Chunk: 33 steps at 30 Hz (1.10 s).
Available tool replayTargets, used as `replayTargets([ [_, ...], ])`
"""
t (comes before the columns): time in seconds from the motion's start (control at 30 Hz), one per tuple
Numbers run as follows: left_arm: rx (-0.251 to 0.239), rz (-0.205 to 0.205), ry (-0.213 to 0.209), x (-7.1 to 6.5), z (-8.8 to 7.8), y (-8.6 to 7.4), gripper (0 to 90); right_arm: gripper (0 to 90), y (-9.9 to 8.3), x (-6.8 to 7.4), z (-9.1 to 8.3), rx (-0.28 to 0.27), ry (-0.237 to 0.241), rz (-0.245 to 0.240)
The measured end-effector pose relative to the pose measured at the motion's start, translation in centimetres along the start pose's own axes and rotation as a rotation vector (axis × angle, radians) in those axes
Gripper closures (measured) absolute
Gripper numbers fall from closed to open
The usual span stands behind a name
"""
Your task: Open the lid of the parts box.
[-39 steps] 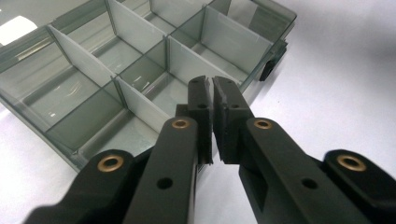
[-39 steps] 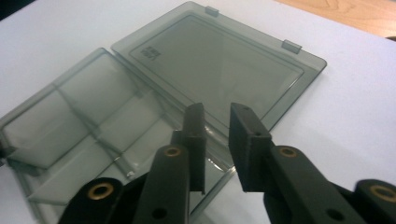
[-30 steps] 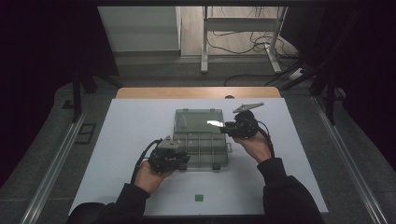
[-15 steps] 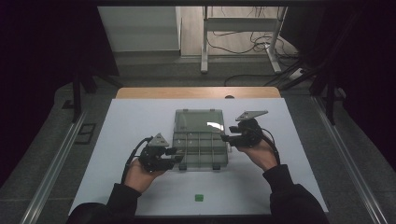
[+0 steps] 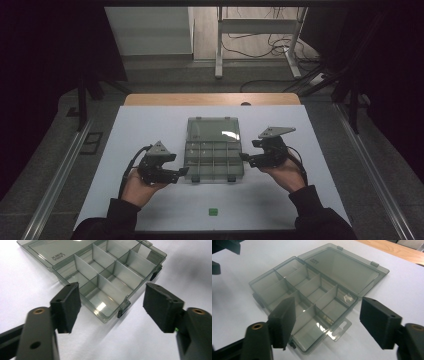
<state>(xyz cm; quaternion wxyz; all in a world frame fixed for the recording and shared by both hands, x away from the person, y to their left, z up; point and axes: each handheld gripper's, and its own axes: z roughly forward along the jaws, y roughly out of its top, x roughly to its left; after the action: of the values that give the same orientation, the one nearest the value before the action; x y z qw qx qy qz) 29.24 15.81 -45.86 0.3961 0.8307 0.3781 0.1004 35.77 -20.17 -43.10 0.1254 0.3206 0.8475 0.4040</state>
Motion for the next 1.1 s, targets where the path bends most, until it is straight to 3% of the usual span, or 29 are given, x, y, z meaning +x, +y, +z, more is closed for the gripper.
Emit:
replayTargets([
  [0.03,-0.002,-0.001,0.004,0.0,-0.1,0.0,22.9,24.0,-0.2,0.1,-0.3,-0.003,-0.005,0.003],
  [0.4,-0.015,-0.028,0.033,0.4,-1.8,-0.7,6.1,10.9,-1.5,0.7,-1.8,-0.012,-0.011,0.018],
  [0.67,-0.021,-0.054,0.046,1.1,-3.3,-2.0,3.0,2.3,-2.4,1.2,-2.8,-0.017,-0.033,0.024],
  [1.1,-0.037,-0.024,0.115,1.4,-4.8,-3.7,0.5,0.0,-4.3,1.3,-4.9,-0.037,-0.043,0.064],
])
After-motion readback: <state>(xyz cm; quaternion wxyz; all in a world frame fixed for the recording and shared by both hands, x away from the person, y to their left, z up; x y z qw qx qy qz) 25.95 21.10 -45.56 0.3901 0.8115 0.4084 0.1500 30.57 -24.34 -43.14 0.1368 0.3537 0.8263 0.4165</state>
